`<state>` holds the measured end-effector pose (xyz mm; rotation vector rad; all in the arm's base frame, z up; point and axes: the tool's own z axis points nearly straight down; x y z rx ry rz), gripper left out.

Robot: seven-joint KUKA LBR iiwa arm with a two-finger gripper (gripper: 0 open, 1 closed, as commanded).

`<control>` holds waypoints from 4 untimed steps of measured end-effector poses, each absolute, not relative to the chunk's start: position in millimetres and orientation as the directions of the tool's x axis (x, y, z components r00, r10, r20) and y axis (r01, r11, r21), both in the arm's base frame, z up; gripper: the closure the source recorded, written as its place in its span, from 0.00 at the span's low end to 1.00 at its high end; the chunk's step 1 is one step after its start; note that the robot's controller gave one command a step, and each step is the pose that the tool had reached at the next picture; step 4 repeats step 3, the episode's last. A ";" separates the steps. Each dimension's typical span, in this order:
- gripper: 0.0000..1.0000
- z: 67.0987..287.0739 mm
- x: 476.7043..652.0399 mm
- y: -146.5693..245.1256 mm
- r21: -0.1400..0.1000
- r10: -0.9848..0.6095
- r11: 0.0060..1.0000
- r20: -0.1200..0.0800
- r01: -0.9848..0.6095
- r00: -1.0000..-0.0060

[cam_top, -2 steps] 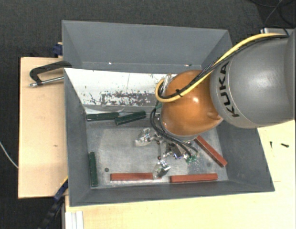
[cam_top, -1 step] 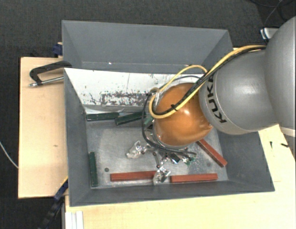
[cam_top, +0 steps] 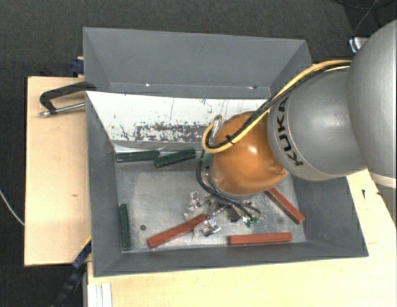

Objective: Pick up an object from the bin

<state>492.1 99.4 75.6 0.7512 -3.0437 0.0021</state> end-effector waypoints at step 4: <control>1.00 90.7 490.6 99.7 0.002 -0.466 0.885 0.001 -0.466 -0.885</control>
Offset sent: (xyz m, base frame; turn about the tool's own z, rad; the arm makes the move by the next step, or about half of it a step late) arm 0.0001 0.0000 0.0354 0.0000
